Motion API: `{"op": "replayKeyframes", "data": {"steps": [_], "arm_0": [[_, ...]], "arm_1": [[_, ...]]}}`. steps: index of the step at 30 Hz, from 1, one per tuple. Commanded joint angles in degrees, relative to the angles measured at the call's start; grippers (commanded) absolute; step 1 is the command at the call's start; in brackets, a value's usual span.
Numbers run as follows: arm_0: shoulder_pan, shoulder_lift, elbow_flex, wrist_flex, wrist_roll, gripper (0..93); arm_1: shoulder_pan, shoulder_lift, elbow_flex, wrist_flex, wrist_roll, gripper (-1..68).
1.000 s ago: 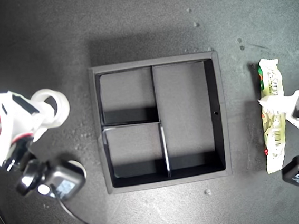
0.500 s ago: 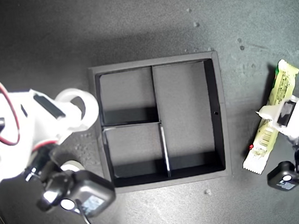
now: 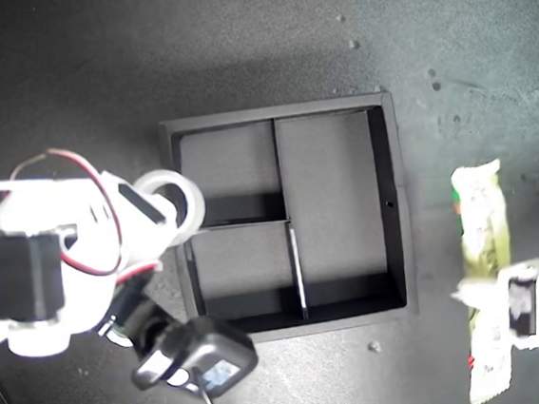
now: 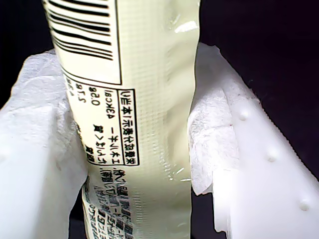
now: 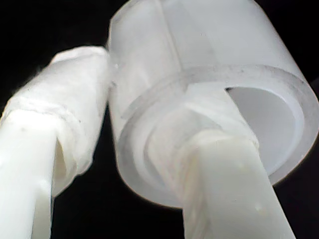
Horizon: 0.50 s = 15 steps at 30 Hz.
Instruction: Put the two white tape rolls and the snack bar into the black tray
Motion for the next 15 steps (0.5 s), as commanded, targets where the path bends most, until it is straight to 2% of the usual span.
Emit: {"op": "replayKeyframes", "data": {"steps": [1,4,10,15], "arm_0": [[-0.8,-1.9,-5.4,0.2,0.9,3.2],[-0.9,-5.5,-9.1,0.5,1.1,3.2],[-1.4,-15.9,-21.9,4.6,2.0,3.3],[-1.6,-34.1,-49.3,16.7,2.9,3.4]], "arm_1": [[1.0,-17.1,-30.5,4.9,-4.0,6.8],[2.1,-32.3,-53.7,10.2,-5.5,7.4],[2.8,-32.6,-51.9,7.4,-4.9,7.0],[3.1,-32.6,-51.4,7.8,-4.6,5.8]]}}
